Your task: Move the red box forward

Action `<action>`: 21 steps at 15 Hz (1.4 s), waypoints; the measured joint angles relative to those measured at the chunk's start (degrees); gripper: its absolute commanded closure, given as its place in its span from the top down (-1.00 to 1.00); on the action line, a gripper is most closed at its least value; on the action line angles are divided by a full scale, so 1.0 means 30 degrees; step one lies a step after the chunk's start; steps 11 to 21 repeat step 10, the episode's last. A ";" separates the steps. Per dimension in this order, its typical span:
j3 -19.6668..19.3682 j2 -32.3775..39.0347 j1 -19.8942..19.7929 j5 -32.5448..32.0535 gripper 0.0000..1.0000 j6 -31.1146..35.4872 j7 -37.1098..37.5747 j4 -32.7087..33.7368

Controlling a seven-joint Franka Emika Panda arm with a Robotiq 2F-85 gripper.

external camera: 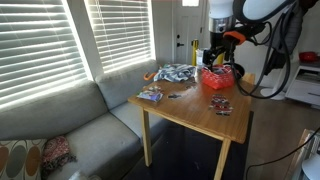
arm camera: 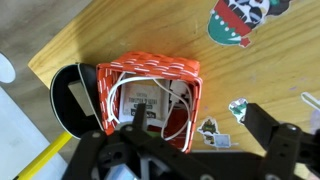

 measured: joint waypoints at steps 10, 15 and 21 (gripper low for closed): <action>-0.1159 -0.5323 0.0047 0.4744 1.00 -0.1199 -0.6512 -0.2363; -0.1159 -0.5323 0.0047 0.4744 1.00 -0.1199 -0.6512 -0.2363; -0.1159 -0.5323 0.0047 0.4744 1.00 -0.1199 -0.6512 -0.2363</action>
